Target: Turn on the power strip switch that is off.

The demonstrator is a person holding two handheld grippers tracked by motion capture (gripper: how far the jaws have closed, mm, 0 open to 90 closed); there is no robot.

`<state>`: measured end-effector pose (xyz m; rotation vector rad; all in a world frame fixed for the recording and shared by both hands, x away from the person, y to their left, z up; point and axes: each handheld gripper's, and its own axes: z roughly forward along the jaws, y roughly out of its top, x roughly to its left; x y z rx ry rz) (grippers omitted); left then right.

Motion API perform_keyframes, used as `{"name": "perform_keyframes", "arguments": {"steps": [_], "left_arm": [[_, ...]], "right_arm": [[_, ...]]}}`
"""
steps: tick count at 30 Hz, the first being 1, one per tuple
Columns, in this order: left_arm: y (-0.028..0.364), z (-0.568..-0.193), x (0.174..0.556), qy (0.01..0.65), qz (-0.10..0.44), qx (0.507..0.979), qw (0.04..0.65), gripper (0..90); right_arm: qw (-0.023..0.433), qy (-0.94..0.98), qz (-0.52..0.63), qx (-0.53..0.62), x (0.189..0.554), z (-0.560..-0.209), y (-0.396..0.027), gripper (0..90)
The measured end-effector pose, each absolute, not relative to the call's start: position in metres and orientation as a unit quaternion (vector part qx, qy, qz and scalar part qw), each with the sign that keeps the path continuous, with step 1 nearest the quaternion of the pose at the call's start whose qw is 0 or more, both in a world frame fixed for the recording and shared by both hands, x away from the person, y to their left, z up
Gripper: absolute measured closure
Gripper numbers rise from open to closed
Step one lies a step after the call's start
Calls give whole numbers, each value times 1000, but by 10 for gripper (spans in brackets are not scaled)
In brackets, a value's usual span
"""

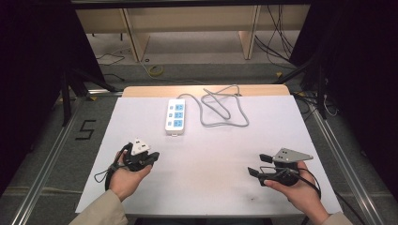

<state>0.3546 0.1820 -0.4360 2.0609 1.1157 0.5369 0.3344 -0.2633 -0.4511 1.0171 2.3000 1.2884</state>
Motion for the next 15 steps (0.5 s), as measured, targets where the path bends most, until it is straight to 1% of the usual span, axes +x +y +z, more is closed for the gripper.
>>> {"name": "perform_keyframes", "arguments": {"steps": [15], "left_arm": [[182, -433, 373, 448, 208, 789, 365, 897]], "right_arm": [[157, 804, 450, 355, 334, -451, -263, 301]]}}
